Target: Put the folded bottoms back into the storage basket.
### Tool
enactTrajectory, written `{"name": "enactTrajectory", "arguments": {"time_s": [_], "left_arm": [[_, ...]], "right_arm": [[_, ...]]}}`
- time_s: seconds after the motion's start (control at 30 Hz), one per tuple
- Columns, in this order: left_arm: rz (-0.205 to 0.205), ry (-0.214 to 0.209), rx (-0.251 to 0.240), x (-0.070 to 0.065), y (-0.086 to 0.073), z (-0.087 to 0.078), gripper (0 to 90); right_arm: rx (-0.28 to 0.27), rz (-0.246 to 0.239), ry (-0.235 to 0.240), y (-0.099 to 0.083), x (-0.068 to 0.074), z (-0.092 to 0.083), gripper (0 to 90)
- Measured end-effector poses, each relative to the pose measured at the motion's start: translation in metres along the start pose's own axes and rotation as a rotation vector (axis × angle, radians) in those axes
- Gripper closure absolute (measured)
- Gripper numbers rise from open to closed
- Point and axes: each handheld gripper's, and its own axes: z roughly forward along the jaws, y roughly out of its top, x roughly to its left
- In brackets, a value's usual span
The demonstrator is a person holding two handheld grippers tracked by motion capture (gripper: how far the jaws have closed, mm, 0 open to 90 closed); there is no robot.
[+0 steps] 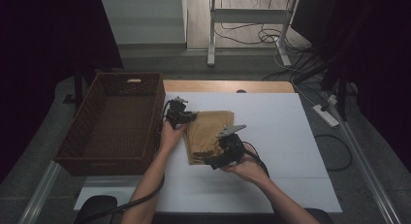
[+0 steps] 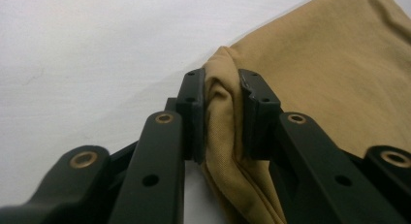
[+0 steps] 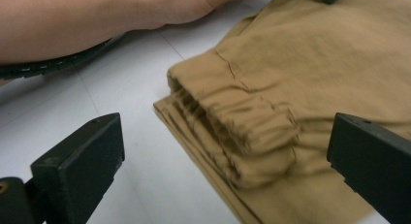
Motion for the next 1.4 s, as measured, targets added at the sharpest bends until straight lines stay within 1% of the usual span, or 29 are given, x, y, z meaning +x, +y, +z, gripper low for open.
{"name": "enactTrajectory", "arguments": {"time_s": [0.1,0.2,0.37,0.47,0.6,0.83,0.93,0.97,1.03,1.07,1.1,1.13,1.2,1.23,1.3,1.37,1.4], "left_arm": [[0.001,0.001,0.000,0.000,0.000,0.000,73.4],[0.001,0.002,-0.001,0.000,0.000,0.000,73.3],[0.001,0.003,-0.001,0.000,0.000,0.000,73.3],[0.001,0.002,-0.001,0.000,0.000,0.000,73.3],[0.000,0.001,0.000,0.000,0.000,0.000,73.3],[0.001,0.002,-0.002,0.000,0.000,0.000,73.3],[0.001,0.003,-0.002,-0.001,0.000,0.000,73.3],[0.002,0.003,-0.002,-0.001,0.000,0.000,73.3],[0.003,0.005,-0.002,-0.001,0.000,0.000,73.3],[0.004,0.006,-0.001,-0.001,0.000,0.000,73.3],[0.006,0.008,-0.001,-0.001,0.000,0.000,73.3],[0.007,0.009,-0.001,-0.001,0.000,0.000,73.3],[0.006,0.008,-0.001,-0.001,0.000,0.000,73.2],[0.005,0.007,0.000,-0.001,0.000,0.000,73.2],[0.003,0.006,0.000,-0.001,0.000,0.000,73.1],[0.008,0.012,0.001,-0.001,0.000,0.000,72.9],[0.007,0.013,0.000,-0.002,0.000,0.000,72.8]], "right_arm": [[0.003,-0.019,0.000,0.004,0.001,0.008,0.9],[0.006,-0.031,0.014,0.009,0.004,0.017,1.0],[0.020,-0.063,0.031,0.015,0.012,0.032,1.0],[0.032,-0.072,0.045,0.017,0.016,0.041,1.4],[0.048,-0.089,0.049,0.018,0.021,0.052,1.7],[0.085,-0.131,0.026,0.014,0.025,0.067,2.4],[0.097,-0.168,-0.013,0.010,0.027,0.073,3.6],[0.099,-0.186,-0.027,0.009,0.028,0.074,4.9],[0.105,-0.231,-0.068,0.007,0.030,0.076,7.4],[0.110,-0.244,-0.082,0.007,0.032,0.076,7.5],[0.103,-0.236,-0.079,0.007,0.031,0.076,8.0],[0.103,-0.237,-0.077,0.007,0.031,0.076,8.7],[0.112,-0.239,-0.086,0.007,0.031,0.075,12.7],[0.115,-0.241,-0.092,0.008,0.031,0.074,16.6],[0.105,-0.238,-0.097,0.009,0.028,0.072,25.9],[0.108,-0.235,-0.111,0.010,0.024,0.068,38.1],[0.111,-0.239,-0.121,0.011,0.023,0.067,42.0]]}}
